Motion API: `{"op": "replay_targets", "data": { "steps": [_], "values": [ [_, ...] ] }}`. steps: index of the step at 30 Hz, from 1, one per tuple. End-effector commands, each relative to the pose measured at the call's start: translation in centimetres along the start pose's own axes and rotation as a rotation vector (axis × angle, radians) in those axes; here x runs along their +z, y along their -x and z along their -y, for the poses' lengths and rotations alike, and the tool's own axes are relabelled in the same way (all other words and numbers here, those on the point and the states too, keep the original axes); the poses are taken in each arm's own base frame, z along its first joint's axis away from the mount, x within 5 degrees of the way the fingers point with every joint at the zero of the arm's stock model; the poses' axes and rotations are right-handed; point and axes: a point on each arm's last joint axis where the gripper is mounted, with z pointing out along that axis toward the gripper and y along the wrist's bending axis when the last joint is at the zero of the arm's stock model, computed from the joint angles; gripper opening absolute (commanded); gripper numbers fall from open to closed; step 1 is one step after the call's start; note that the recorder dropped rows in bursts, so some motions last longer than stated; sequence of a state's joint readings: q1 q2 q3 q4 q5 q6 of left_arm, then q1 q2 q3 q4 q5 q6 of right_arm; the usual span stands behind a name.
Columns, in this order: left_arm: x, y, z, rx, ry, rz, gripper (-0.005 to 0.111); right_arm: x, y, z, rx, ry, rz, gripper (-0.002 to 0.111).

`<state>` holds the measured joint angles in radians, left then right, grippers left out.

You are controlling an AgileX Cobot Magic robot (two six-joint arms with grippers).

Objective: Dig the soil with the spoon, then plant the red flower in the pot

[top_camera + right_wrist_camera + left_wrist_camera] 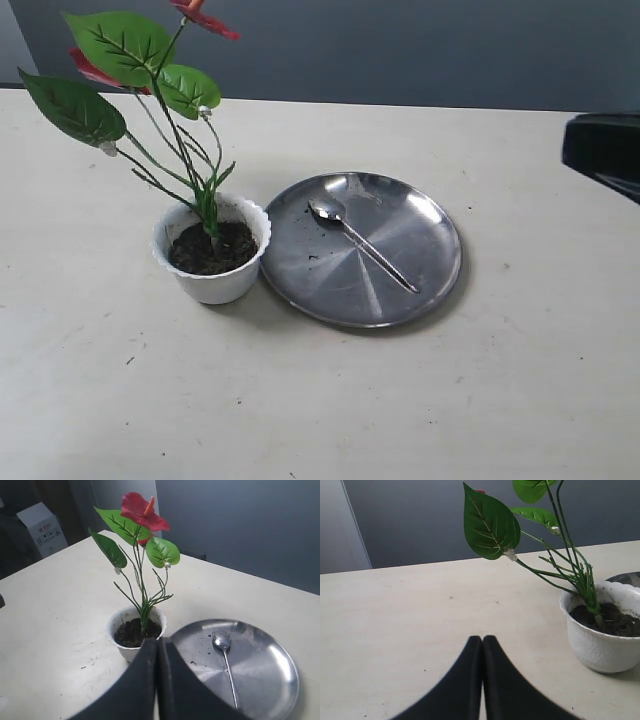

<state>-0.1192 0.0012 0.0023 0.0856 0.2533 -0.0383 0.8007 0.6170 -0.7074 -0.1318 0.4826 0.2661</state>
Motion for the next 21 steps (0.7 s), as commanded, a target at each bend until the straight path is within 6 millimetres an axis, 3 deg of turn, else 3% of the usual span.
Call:
{"op": "replay_targets", "data": {
  "steps": [1, 11, 18, 21],
  "values": [
    [0.0, 0.2, 0.0, -0.005, -0.006, 0.017, 0.001, -1.8, -0.6, 0.2, 0.013, -0.005, -0.012, -0.001],
    [0.0, 0.2, 0.0, -0.005, -0.006, 0.017, 0.001, -2.6, -0.6, 0.1, 0.065, 0.022, 0.005, -0.001],
    [0.0, 0.2, 0.0, -0.005, -0.006, 0.017, 0.001, -2.5, -0.4, 1.1, -0.101, -0.087, 0.035, -0.001],
    [0.0, 0.2, 0.0, -0.005, -0.006, 0.017, 0.001, -1.7, -1.8, 1.8, -0.165, -0.140, 0.063, -0.001]
  ]
}}
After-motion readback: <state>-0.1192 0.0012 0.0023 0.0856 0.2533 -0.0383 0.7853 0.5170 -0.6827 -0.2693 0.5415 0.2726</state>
